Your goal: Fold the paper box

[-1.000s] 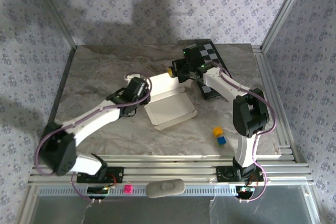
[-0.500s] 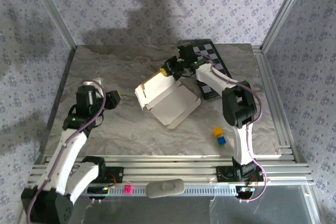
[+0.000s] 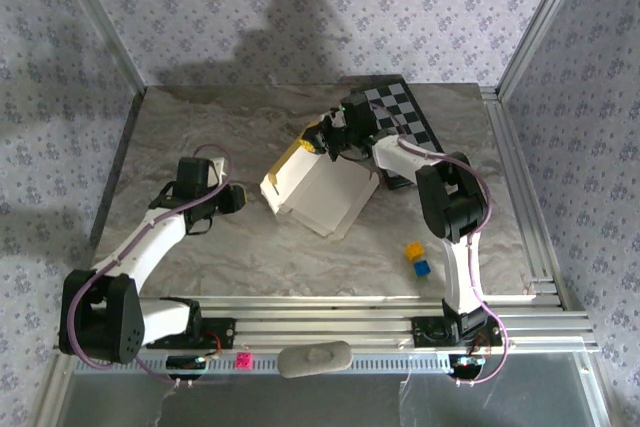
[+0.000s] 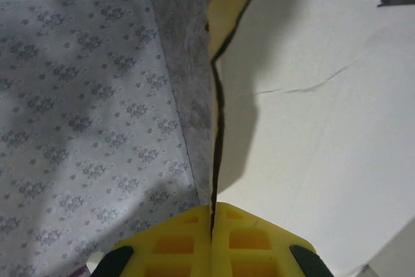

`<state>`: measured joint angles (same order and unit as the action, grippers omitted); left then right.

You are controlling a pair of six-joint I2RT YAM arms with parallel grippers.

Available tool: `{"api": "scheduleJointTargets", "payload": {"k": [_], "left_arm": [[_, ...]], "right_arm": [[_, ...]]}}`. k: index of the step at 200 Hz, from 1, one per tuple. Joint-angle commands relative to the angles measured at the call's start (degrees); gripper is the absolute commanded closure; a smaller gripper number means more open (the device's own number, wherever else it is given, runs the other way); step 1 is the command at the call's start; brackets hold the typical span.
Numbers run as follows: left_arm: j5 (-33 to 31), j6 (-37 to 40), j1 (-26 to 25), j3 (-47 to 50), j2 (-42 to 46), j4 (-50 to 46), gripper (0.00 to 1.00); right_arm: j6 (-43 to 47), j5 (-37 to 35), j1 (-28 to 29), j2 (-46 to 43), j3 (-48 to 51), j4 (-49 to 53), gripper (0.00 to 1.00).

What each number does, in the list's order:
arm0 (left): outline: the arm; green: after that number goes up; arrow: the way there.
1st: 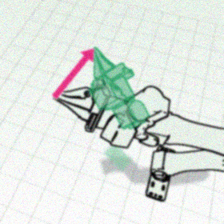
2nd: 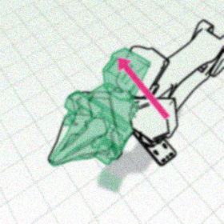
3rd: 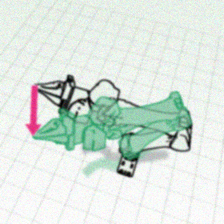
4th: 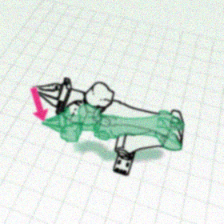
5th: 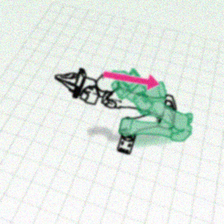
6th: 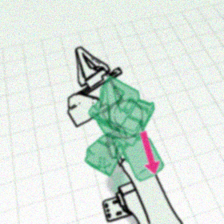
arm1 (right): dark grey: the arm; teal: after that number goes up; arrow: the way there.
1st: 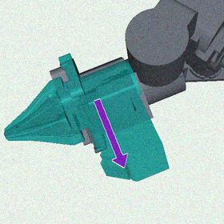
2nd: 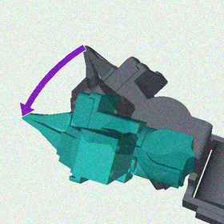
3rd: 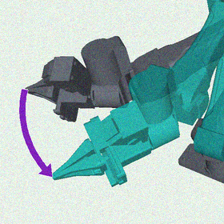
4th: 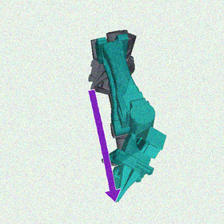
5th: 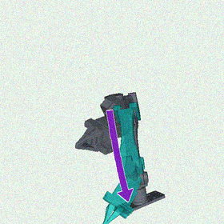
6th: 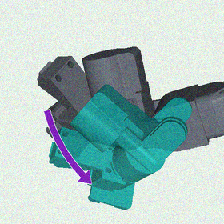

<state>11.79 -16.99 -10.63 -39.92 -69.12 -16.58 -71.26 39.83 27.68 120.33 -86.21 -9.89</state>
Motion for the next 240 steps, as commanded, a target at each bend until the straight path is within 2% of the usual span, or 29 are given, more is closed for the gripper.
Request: {"api": "scheduleJointTargets", "payload": {"k": [1, 50, 91, 149, 183, 240], "left_arm": [[-1.3, 1.2, -0.3, -1.5, 0.0, 0.5, 0.63], [1.7, 0.4, -4.0, -0.4, -0.2, 2.5, 0.58], [4.3, 0.3, -7.6, 1.8, -2.3, 7.4, 0.58], [1.2, -3.5, -6.3, 4.1, 2.7, 8.1, 0.55], [-1.8, -3.1, -4.5, 3.0, 4.2, 4.7, 0.55], [-4.9, -0.5, -2.2, 4.9, 6.4, 4.0, 0.54]], "right_arm": [[3.1, 2.5, 0.1, -0.8, 3.7, -6.1, 1.0], [1.5, 4.6, -1.0, -1.6, 12.3, -15.9, 1.0], [1.0, 6.6, -1.8, -0.9, 10.8, -18.0, 1.0], [-4.5, 6.4, -2.0, 2.7, 4.5, -24.3, 1.0], [-8.7, 7.5, -1.1, 7.5, -1.4, -29.8, 1.0], [-10.1, 10.0, -1.1, 14.7, -4.4, -33.2, 1.0]]}}
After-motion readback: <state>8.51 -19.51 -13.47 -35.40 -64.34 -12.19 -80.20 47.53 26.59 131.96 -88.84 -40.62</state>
